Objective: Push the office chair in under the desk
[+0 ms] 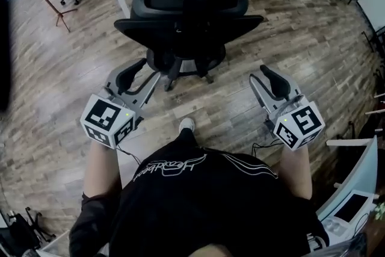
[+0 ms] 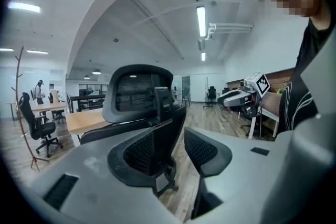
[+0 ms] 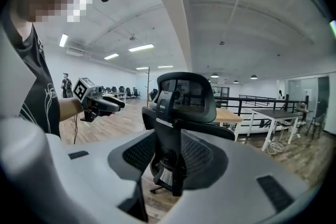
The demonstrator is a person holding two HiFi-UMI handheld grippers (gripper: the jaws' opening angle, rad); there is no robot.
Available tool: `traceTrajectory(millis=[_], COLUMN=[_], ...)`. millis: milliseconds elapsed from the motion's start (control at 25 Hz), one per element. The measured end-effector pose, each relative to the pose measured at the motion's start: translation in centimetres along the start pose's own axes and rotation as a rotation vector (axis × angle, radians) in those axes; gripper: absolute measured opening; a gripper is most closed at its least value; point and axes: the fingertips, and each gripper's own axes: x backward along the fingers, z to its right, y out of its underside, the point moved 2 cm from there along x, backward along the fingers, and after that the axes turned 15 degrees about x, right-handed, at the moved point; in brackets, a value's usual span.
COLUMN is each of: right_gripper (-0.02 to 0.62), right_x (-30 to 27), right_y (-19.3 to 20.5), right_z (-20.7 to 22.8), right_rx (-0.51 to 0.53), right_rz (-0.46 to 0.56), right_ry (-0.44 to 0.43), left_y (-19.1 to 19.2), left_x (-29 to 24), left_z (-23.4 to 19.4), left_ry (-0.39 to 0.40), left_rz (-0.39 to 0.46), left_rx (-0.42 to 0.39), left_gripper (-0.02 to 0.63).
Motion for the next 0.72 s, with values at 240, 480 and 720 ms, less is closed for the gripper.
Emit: traceTrajectory(millis=[240, 480, 720], right_gripper=[0.198, 0.255, 0.275], right_x=[-5.0, -9.2, -11.6], right_y=[1.6, 3.0, 4.5], right_z=[4.5, 7.3, 9.8], right_rx=[0.103, 0.190, 0.409], right_rz=[-0.136, -0.228, -0.338], right_ry=[0.062, 0.068, 0.089], left_y=[-0.3, -0.5, 0.2], left_x=[-2.2, -3.8, -5.4], left_z=[-8.3, -14.1, -16.9], left_ry=[-0.126, -0.204, -0.207], left_rz=[-0.076, -0.175, -0.273], left_rx=[-0.112, -0.285, -0.471], left_gripper=[0.221, 0.239, 0.264])
